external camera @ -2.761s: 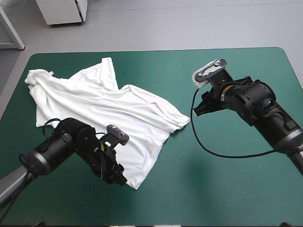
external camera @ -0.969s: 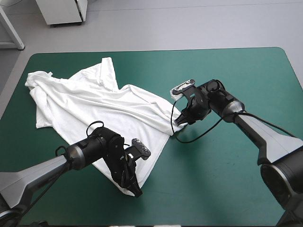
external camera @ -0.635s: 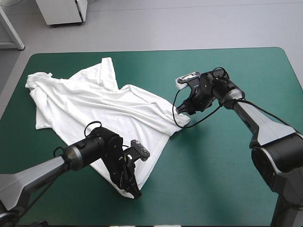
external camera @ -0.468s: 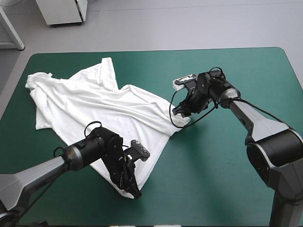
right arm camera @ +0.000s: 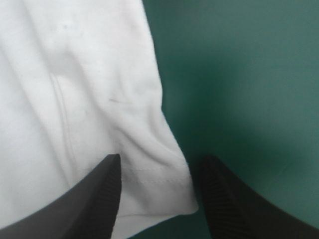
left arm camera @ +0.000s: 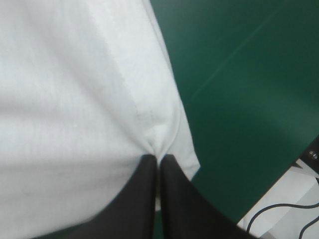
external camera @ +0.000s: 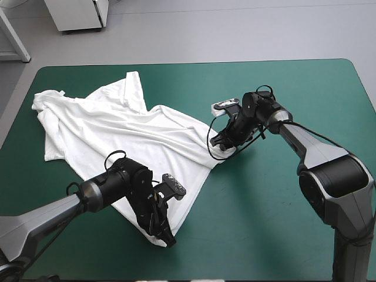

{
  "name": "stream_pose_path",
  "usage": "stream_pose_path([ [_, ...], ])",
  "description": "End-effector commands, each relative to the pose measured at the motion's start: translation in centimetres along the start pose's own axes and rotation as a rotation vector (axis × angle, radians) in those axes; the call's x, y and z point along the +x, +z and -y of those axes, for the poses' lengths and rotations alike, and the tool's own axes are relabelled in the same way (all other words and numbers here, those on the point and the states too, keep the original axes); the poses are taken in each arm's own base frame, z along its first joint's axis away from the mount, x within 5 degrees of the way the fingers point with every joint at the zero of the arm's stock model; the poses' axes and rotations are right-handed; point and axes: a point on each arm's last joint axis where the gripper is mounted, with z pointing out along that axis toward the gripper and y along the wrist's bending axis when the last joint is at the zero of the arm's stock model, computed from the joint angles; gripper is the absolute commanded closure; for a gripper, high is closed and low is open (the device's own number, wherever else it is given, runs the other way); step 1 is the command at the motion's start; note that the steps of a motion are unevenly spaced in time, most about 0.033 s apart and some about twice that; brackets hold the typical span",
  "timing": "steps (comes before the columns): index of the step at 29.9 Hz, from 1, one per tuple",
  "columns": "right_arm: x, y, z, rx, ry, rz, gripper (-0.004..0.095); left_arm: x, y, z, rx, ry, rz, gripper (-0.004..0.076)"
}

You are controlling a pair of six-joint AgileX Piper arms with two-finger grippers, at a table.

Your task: Fold the cloth

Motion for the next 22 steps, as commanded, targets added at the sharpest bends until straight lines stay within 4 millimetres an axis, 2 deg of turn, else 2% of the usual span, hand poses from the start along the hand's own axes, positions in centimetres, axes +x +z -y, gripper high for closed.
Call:
stream_pose_path([
  [1,0.0,-0.7,-0.8,-0.068,0.004,-0.018,0.0535,-0.1,-1.4,0.9,0.027,0.000,0.063,0.0733],
  [6,0.9,0.2,-1.0,-0.118,-0.015,-0.102,0.0891,-0.3,-1.5,0.8,0.018,-0.002,0.080,0.0733],
  [7,1.0,0.3,-1.0,-0.119,-0.014,-0.111,0.0923,-0.3,-1.5,0.8,0.013,-0.006,0.081,0.0733],
  [12,1.5,0.1,-1.1,-0.129,-0.018,-0.158,0.0923,-0.2,-1.5,0.3,-0.043,0.004,0.070,0.0733],
  [15,1.7,-0.7,-1.3,-0.134,-0.026,-0.171,0.0923,0.0,-1.7,-0.2,-0.107,-0.013,0.060,0.0733],
  [19,1.7,-4.1,-2.0,-0.121,-0.048,-0.100,0.0923,0.2,-4.2,-0.1,-0.177,-0.009,0.125,0.0733],
  [22,1.9,-8.1,-2.5,-0.090,-0.075,-0.008,0.0923,0.3,-7.8,0.4,-0.241,-0.008,0.227,0.0733],
])
